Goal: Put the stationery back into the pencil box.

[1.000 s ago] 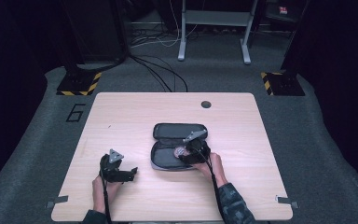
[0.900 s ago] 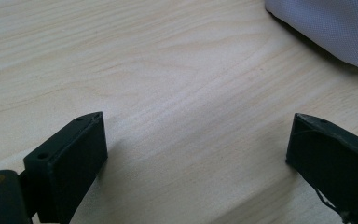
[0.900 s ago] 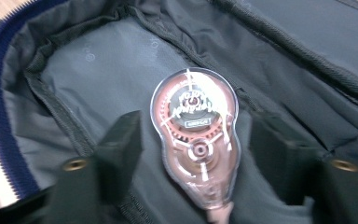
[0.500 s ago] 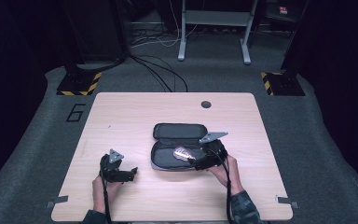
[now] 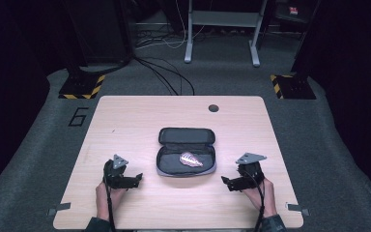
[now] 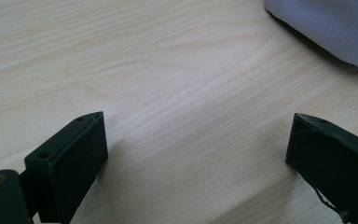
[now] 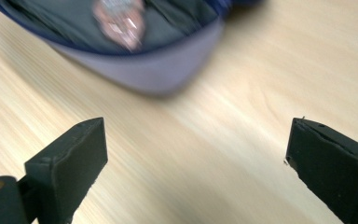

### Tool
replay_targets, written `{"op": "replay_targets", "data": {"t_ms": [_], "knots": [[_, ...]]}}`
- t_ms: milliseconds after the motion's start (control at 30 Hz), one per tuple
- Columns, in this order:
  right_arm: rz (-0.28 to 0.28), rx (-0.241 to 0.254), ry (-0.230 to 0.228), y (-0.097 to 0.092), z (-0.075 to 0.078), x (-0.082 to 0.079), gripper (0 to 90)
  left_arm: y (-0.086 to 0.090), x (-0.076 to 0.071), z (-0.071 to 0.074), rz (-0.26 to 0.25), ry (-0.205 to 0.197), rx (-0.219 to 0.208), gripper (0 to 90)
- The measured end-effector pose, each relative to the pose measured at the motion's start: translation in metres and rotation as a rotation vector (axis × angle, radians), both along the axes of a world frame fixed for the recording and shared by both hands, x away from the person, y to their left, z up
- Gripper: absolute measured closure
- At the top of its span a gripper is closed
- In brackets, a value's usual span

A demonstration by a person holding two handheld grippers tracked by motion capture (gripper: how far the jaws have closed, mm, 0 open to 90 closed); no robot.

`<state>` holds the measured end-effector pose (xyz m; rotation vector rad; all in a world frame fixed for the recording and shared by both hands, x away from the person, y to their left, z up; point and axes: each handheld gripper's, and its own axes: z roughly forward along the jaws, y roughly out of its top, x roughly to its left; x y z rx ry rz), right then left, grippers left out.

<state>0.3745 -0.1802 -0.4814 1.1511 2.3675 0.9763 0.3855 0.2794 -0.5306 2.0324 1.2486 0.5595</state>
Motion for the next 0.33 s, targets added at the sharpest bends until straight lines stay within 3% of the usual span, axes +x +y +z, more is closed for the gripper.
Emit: {"op": "replay_targets", "data": {"t_ms": [67, 200, 333], "knots": [[-0.041, -0.006, 0.023, -0.018, -0.017, -0.006, 4.5, 0.000, 0.000, 0.000, 0.000, 0.000, 0.000, 5.1], [-0.080, 0.007, 0.038, -0.037, -0.034, -0.011, 3.8, 0.000, 0.000, 0.000, -0.001, 0.000, 0.001, 5.1], [-0.122, 0.026, 0.029, -0.048, -0.042, -0.016, 2.9, 0.000, 0.000, 0.000, -0.001, 0.001, 0.000, 5.1]]}}
